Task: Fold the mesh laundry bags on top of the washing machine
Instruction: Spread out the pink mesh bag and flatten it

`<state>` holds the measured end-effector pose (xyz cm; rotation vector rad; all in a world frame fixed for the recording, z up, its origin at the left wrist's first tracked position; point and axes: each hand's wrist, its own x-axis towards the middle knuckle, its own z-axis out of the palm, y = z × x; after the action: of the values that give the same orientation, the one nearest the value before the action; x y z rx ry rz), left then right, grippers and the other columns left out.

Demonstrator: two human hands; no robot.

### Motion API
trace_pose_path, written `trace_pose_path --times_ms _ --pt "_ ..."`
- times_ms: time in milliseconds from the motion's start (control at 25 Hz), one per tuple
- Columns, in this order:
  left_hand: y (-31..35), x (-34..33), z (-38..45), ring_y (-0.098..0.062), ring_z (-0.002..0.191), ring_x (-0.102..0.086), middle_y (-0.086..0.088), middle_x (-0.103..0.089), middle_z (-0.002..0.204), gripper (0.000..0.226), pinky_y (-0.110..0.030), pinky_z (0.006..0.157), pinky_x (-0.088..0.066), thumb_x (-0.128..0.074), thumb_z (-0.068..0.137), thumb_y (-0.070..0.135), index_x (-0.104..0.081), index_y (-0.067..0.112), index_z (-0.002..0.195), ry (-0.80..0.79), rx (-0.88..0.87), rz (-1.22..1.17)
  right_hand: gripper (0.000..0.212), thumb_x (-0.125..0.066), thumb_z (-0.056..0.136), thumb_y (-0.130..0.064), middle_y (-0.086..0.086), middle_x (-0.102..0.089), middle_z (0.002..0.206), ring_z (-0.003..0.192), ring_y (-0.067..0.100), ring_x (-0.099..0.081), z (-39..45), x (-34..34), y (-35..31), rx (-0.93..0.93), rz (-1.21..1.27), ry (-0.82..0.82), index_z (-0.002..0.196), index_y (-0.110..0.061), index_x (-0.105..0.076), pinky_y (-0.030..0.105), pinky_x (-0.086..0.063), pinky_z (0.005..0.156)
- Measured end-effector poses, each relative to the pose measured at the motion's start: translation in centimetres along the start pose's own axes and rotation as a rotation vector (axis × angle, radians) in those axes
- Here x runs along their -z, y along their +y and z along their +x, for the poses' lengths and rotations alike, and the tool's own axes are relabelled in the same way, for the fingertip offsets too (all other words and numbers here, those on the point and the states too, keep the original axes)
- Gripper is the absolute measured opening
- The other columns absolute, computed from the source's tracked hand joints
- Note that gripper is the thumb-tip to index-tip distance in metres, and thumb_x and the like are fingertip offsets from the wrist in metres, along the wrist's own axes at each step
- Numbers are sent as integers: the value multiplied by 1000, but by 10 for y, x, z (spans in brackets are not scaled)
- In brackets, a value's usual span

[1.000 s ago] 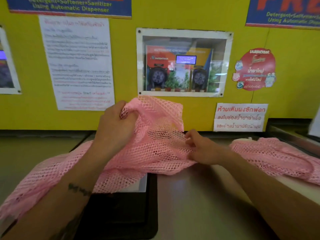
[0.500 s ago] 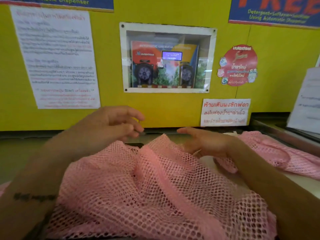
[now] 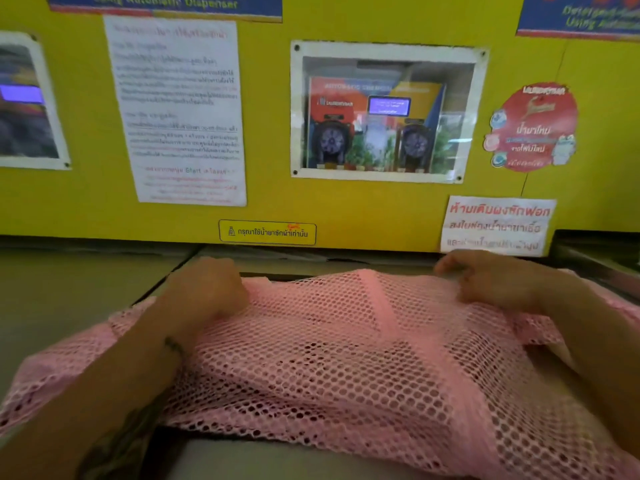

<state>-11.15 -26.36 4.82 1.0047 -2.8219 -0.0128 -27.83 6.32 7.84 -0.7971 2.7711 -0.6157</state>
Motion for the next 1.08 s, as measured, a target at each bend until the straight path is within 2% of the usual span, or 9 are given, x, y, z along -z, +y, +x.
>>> trace_pose_path --times_ms 80,200,320,480,600,720,840,1000,1080 --pt "-6 13 2 -30 87 -61 -11 -63 99 26 -40 76 -51 -47 84 22 -65 14 101 298 17 -144 47 -54 84 -5 -3 -55 95 82 15 -55 -1 -5 2 -66 -181 -45 126 -26 -54 27 -43 66" --pt "6 22 -5 -27 79 -53 -7 -54 87 19 -36 70 -42 -46 89 14 -63 15 99 686 -243 -525 53 -58 81 -14 7 -53 122 107 26 -52 2 -14 -10 -50 -326 271 132 -24 -46 38 -46 88" --pt "10 21 -6 -26 75 -58 -2 -63 79 25 -35 71 -45 -43 91 18 -66 21 101 521 -217 -734 47 -53 88 -11 3 -53 127 117 24 -50 4 -35 -35 298 -85 420 133 -24 -48 37 -43 91" --pt "-12 -4 11 -34 114 -55 -11 -59 127 57 -46 99 -45 -50 84 47 -42 33 139 145 9 -235 32 -41 100 -24 -3 -63 121 103 14 -59 10 -68 -47 416 -83 181 130 -26 -52 34 -47 87" --pt "-19 -25 23 -38 132 -37 -15 -41 146 74 -50 111 -32 -36 71 62 -34 35 140 -148 -151 23 34 -47 95 -11 2 -68 105 91 15 -62 19 -63 -40 349 11 249 123 -26 -57 36 -51 83" --pt "-13 -26 20 -24 102 -58 -9 -64 121 32 -31 85 -45 -52 75 36 -61 28 104 -105 -238 -153 39 -63 89 -24 -6 -64 105 90 8 -60 21 -58 -30 293 3 174 126 -33 -53 26 -49 78" --pt "-5 -13 13 -18 74 -59 -2 -64 84 10 -26 58 -39 -56 77 17 -52 25 75 136 -205 -430 43 -70 80 -17 -7 -64 96 84 10 -60 17 -64 -28 293 -57 13 116 -36 -55 25 -48 72" --pt "-17 20 17 -36 92 -52 -16 -53 101 15 -39 69 -42 -51 85 13 -54 13 100 799 -68 -506 43 -58 78 2 -3 -57 81 75 18 -55 22 -47 -36 403 39 572 110 -26 -55 38 -48 64" --pt "-24 18 21 -41 117 -41 -19 -41 129 42 -52 94 -39 -57 85 29 -48 22 124 651 56 -360 47 -61 75 -6 -1 -54 87 81 22 -52 27 -36 -37 367 -60 779 116 -25 -51 39 -47 67"
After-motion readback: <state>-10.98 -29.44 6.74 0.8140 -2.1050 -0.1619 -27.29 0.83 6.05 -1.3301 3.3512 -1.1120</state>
